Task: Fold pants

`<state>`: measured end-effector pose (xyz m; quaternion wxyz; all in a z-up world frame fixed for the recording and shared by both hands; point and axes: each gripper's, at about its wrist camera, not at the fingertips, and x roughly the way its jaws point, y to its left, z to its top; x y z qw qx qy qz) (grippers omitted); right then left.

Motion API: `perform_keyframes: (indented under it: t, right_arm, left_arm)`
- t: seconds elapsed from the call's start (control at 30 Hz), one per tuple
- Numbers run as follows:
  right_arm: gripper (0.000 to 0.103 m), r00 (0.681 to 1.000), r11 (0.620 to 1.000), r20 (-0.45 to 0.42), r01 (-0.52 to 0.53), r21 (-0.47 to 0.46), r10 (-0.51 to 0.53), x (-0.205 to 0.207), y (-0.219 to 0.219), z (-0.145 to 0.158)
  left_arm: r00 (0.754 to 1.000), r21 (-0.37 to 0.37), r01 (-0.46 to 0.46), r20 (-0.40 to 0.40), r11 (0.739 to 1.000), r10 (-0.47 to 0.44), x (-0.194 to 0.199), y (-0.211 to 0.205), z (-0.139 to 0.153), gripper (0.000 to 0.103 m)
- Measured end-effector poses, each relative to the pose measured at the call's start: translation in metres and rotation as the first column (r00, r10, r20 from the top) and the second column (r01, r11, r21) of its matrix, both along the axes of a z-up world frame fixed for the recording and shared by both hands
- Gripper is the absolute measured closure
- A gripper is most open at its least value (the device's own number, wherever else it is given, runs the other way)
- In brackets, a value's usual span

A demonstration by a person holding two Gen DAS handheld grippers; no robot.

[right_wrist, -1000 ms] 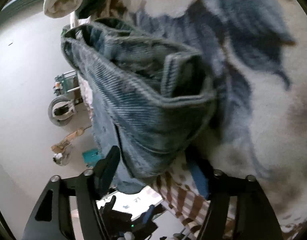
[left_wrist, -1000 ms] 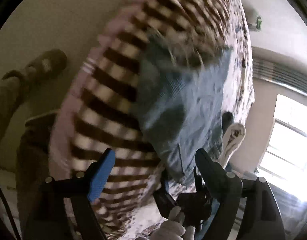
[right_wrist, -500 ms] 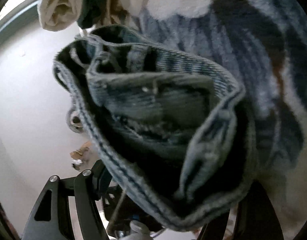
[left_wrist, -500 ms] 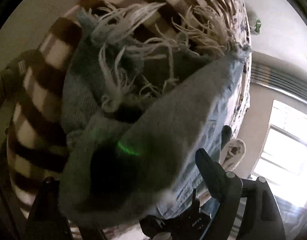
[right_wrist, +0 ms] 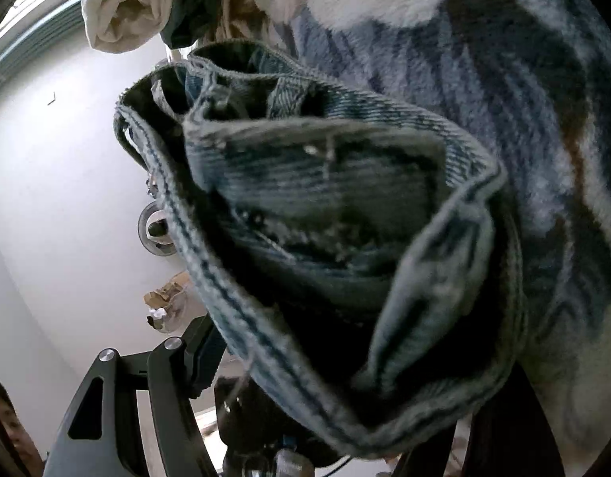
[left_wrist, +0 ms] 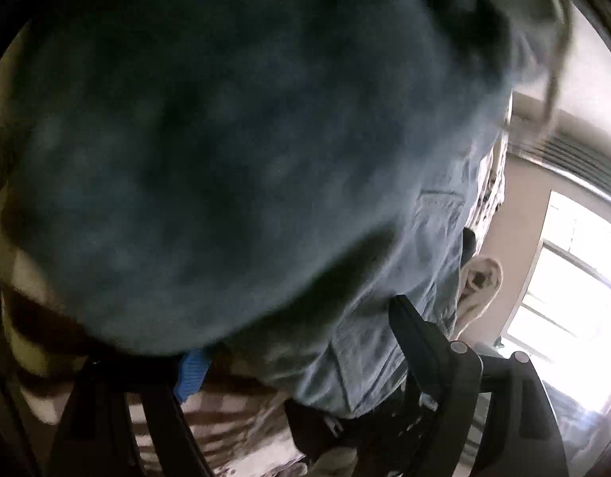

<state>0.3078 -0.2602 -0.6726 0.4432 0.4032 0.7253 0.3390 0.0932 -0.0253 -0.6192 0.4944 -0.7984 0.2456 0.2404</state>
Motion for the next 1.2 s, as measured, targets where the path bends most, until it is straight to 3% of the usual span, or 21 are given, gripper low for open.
perform_keyframes:
  t: [0.1,0.17,0.27,0.43,0.5,0.53,0.57,0.7,0.73,0.77,0.83,0.97,1.2]
  right_arm:
    - [0.036,1.0,1.0,0.006,0.015,-0.004,-0.015,-0.002,-0.002,0.001]
    - [0.063,1.0,0.999,0.017,0.018,-0.028,-0.017,-0.003,-0.013,-0.002]
    - [0.07,0.999,0.999,0.01,0.052,-0.006,-0.052,-0.007,-0.022,0.009]
    - [0.071,0.998,0.999,0.047,0.028,0.025,-0.029,-0.007,-0.02,0.026]
    - [0.062,0.999,1.0,0.053,0.007,-0.023,-0.006,-0.003,-0.017,0.019]
    - [0.05,0.999,0.997,0.045,0.005,-0.075,-0.002,-0.001,-0.018,0.01]
    - [0.05,1.0,0.995,0.023,0.007,-0.104,-0.004,0.0,-0.019,0.001]
    - [0.054,0.999,0.991,0.029,0.027,-0.129,-0.023,0.001,-0.009,-0.002]
    - [0.067,0.998,0.989,0.06,0.043,-0.143,-0.035,-0.001,-0.008,0.006]
    - [0.073,0.997,0.988,0.071,0.048,-0.148,-0.038,-0.002,-0.006,0.009]
    - [0.077,0.995,0.986,0.077,0.075,-0.148,-0.064,-0.005,-0.006,0.023]
    - [0.081,0.99,0.984,0.111,0.101,-0.145,-0.085,-0.008,-0.002,0.068]
    - [0.081,0.976,0.984,0.172,0.148,-0.095,-0.13,0.021,0.011,0.167]
  left_arm:
    - [1.0,0.017,-0.012,-0.007,1.0,0.012,0.002,0.002,0.006,0.021]
    - [1.0,0.027,-0.009,-0.012,1.0,0.01,0.002,0.003,0.009,0.021]
    - [1.0,0.034,0.019,-0.008,0.999,-0.018,0.003,0.006,0.012,0.021]
    - [0.999,0.042,0.003,-0.038,0.999,-0.002,-0.001,0.017,0.017,0.021]
    - [0.997,0.072,0.007,-0.072,0.997,-0.002,-0.001,0.022,0.023,0.031]
    - [0.994,0.109,0.034,-0.107,0.993,-0.022,0.004,0.027,0.031,0.043]
    - [0.99,0.139,0.061,-0.132,0.988,-0.042,0.007,0.031,0.037,0.057]
    - [0.976,0.213,0.15,-0.186,0.966,-0.11,0.017,0.04,0.059,0.077]
    - [0.976,0.226,0.154,-0.184,0.962,-0.113,0.017,0.043,0.064,0.079]
    - [0.974,0.24,0.171,-0.19,0.955,-0.127,0.019,0.046,0.072,0.081]
    - [0.973,0.262,0.185,-0.186,0.947,-0.139,0.019,0.049,0.085,0.082]
    - [0.967,0.297,0.228,-0.181,0.927,-0.18,0.032,0.049,0.132,0.083]
    - [0.938,0.366,0.345,-0.164,0.864,-0.306,0.077,0.066,0.234,0.083]
